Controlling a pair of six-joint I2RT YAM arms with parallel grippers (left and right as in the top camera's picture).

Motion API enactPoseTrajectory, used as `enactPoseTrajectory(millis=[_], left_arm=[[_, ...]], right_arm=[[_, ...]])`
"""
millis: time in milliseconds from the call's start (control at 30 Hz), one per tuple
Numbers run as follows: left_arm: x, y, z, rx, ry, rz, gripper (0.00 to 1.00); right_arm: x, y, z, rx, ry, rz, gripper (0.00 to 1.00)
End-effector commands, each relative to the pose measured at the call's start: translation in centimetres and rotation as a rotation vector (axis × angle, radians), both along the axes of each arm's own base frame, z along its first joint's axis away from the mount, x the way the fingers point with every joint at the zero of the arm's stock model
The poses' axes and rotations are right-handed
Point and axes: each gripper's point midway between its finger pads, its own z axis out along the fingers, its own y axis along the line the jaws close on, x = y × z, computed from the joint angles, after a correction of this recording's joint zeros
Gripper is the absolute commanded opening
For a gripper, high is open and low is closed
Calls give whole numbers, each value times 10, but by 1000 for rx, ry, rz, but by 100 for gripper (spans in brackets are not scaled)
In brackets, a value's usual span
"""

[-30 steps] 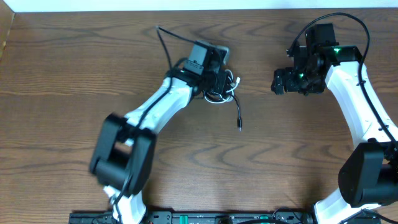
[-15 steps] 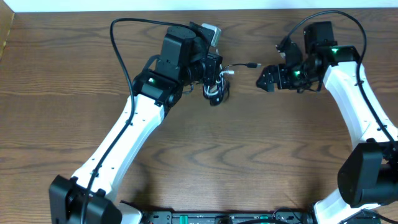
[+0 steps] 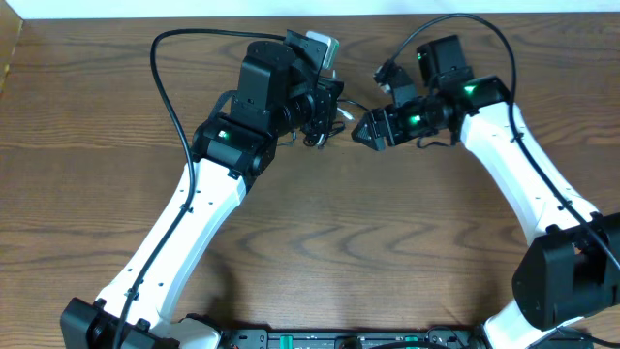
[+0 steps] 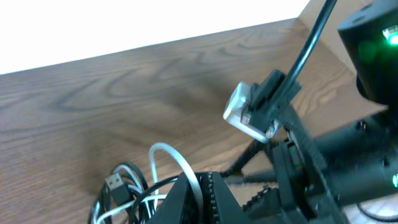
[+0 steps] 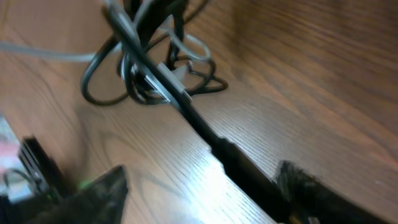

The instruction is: Untangle cables

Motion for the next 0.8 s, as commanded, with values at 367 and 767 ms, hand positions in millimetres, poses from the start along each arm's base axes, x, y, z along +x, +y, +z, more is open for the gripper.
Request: enactPoseTrajectory(millis=[367,767], left_arm=[[19,23,20,14,-73,168,8],[38,41,38,-166,-40,411,8]], right_arm=[[-8,34,12,103,8,41,54],[-11,45,21,150,-80,167,59]])
